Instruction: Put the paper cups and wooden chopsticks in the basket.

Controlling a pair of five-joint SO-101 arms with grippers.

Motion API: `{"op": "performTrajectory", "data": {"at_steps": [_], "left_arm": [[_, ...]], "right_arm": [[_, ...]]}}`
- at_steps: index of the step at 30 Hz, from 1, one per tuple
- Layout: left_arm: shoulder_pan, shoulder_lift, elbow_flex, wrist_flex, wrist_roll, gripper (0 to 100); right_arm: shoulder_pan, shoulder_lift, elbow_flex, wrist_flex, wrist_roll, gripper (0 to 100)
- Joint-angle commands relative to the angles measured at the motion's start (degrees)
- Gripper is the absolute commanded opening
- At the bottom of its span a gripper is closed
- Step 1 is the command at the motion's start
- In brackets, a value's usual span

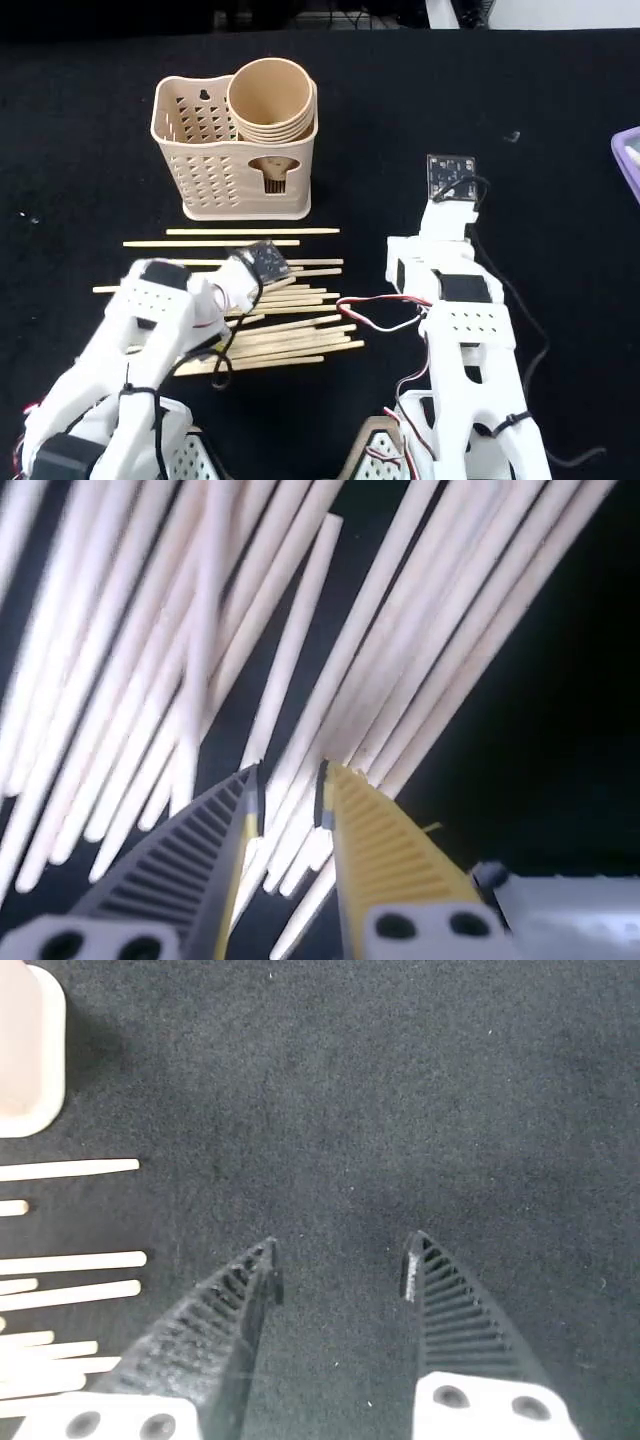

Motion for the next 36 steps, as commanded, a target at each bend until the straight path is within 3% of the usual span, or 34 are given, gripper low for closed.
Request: {"op": "performTrajectory", "data": {"at_steps": [1,14,20,29,32,36], "left_arm": [[1.27,-0.35,3.56,-8.44,0.79,12],[1.63,-0.79,4.35,-8.09,0.79,12],[1.80,-0.88,-0.92,0.62,0.88,3],[1.27,-0.88,-11.91,13.63,0.53,3],[1.80,-0.26,-11.21,13.36,0.53,3],[1.36,-0.26,-5.32,5.36,0.53,8]], "right_arm": [[0.97,-1.80,-0.31,-1.14,-0.44,19.8],[0.97,-1.80,-0.31,-1.14,-0.44,19.8],[0.97,-1.80,-0.31,-1.14,-0.44,19.8],[0.97,-1.80,-0.31,-1.14,-0.44,19.8],[0.97,-1.89,-0.31,-1.14,-0.44,19.8],[0.97,-1.89,-0.31,-1.14,-0.44,19.8]]}}
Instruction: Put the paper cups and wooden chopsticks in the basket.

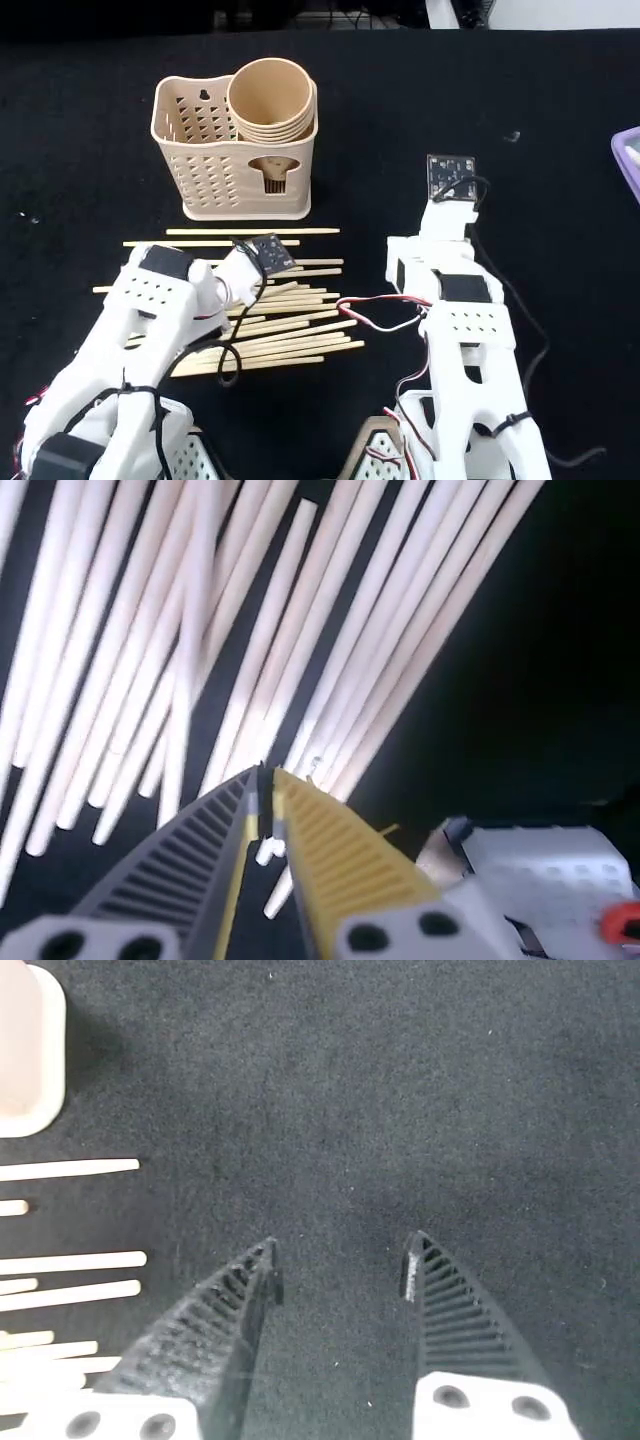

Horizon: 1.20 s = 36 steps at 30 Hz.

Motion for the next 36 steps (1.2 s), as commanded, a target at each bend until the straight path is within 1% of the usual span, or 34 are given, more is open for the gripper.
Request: {"op": "performTrajectory", "data": {"at_steps": [1,3,6,14,16,18,20,22,26,32,36], "left_arm": [[0.04,-0.26,4.62,-8.62,0.00,10],[0.04,-0.26,7.87,-13.27,0.00,14],[0.04,-0.26,10.59,-17.32,0.00,13],[0.13,-0.26,11.30,-17.93,0.26,12],[0.13,-0.26,11.21,-18.02,0.35,10],[0.04,-0.09,12.09,-20.22,0.35,8],[0.04,0.18,14.02,-23.03,0.35,8],[0.13,1.32,14.99,-24.18,0.44,8],[-0.04,3.60,14.29,-23.82,0.44,8],[0.48,4.22,11.30,-17.58,0.00,8],[0.22,4.31,10.68,-16.26,0.00,16]], "right_arm": [[0.97,-1.89,-0.31,-1.14,-0.44,19.8],[0.97,-1.80,-0.31,-1.14,-0.44,19.8],[0.97,-1.80,-0.31,-1.14,-0.44,19.8],[0.97,-1.80,-0.31,-1.14,-0.44,19.8],[0.97,-1.80,-0.31,-1.14,-0.44,19.8],[0.97,-1.80,-0.31,-1.14,-0.44,19.8],[0.97,-1.80,-0.31,-1.14,-0.44,19.8],[0.97,-1.80,-0.31,-1.14,-0.44,19.8],[0.97,-1.80,-0.31,-1.14,-0.44,19.8],[0.97,-1.80,-0.31,-1.14,-0.44,19.8],[0.97,-1.80,-0.31,-1.14,-0.44,19.8]]}}
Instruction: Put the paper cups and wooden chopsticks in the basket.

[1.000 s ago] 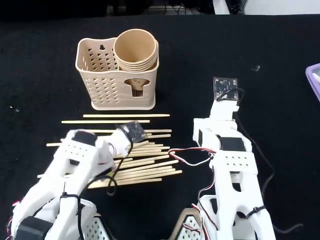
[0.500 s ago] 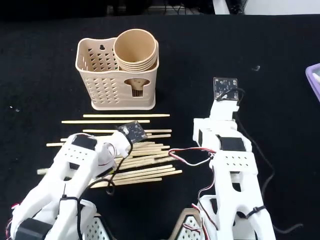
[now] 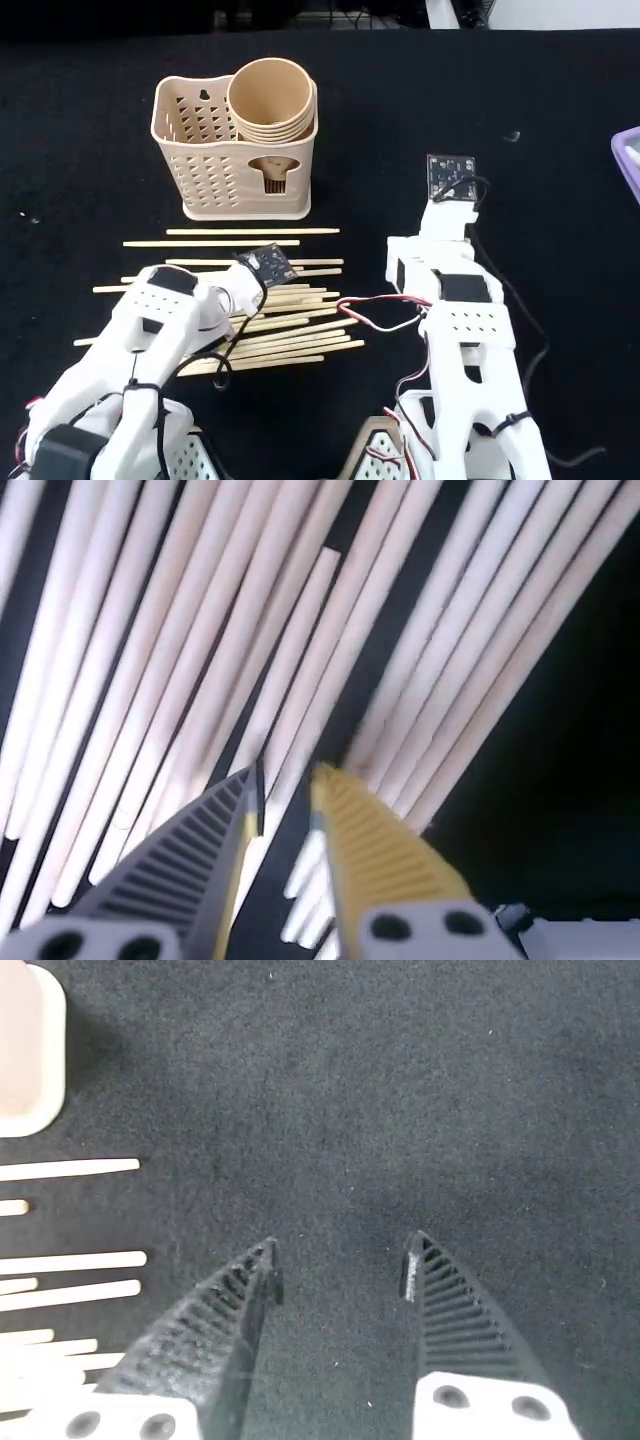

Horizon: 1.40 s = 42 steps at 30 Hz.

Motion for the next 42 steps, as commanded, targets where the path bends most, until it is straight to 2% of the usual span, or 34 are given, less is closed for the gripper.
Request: {"op": "performTrajectory", "data": {"at_steps": [1,5,16,21,27,31,39,42], "left_arm": [[0.13,1.05,-0.48,1.49,0.35,16],[0.31,1.05,-0.40,1.49,0.35,12],[0.04,1.32,0.92,-0.53,0.44,12],[-0.04,6.68,-1.10,-1.14,0.70,12],[-0.04,12.57,-4.97,1.14,0.62,12],[0.22,13.54,-5.23,1.14,0.62,2],[0.22,13.45,-5.32,1.85,0.53,3],[0.40,13.45,-8.31,7.21,0.35,3]], "right_arm": [[0.97,-1.80,-0.31,-1.14,-0.44,19.8],[0.97,-1.80,-0.31,-1.14,-0.44,19.8],[0.97,-1.80,-0.31,-1.14,-0.44,19.8],[0.97,-1.80,-0.31,-1.14,-0.44,19.8],[0.97,-1.80,-0.31,-1.14,-0.44,19.8],[0.97,-1.80,-0.31,-1.14,-0.44,19.8],[0.97,-1.80,-0.31,-1.14,-0.44,19.8],[0.97,-1.80,-0.31,-1.14,-0.44,19.8]]}}
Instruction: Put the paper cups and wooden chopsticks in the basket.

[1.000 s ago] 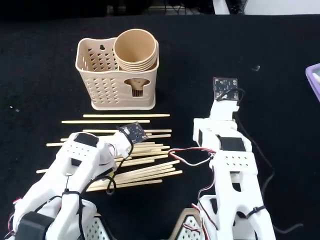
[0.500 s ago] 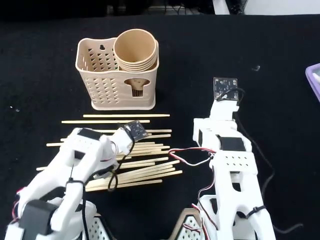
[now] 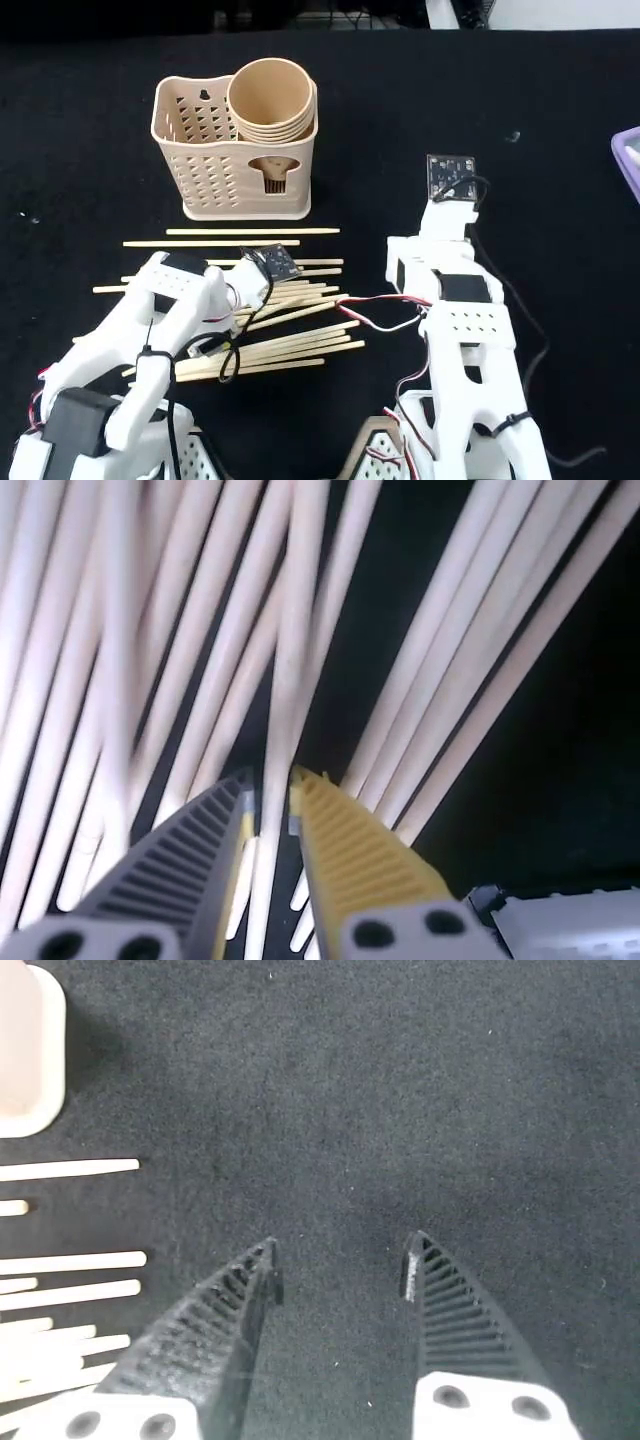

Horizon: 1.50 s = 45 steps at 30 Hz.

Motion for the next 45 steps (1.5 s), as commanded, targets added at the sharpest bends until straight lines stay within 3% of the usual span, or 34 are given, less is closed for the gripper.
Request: {"op": "performTrajectory", "data": {"at_steps": [1,6,12,20,23,30,38,45], "left_arm": [[0.04,1.41,-4.62,7.56,0.18,3],[-0.31,-4.31,-13.49,19.25,-0.18,3],[-0.48,-12.66,-19.21,31.38,-7.38,3],[-0.48,-22.77,-29.41,39.38,-6.86,3],[-0.48,-27.25,-33.19,39.12,-2.46,3],[-2.15,-34.64,-40.40,29.80,8.00,3],[-12.00,-37.19,-35.65,1.14,25.67,3],[-14.37,-37.19,-35.30,-12.75,38.95,3]], "right_arm": [[0.97,-1.80,-0.31,-1.14,-0.44,19.8],[0.97,-1.80,-0.31,-1.14,-0.44,19.8],[0.97,-1.80,-0.31,-1.14,-0.26,19.8],[0.97,-1.89,-0.31,-1.14,-0.44,19.8],[1.05,-1.80,-0.31,-1.14,-0.44,19.8],[1.05,-1.80,-0.31,-1.14,-0.44,19.8],[1.05,-1.80,-0.31,-1.14,-0.44,19.8],[1.05,-1.80,-0.31,-1.14,-0.35,19.8]]}}
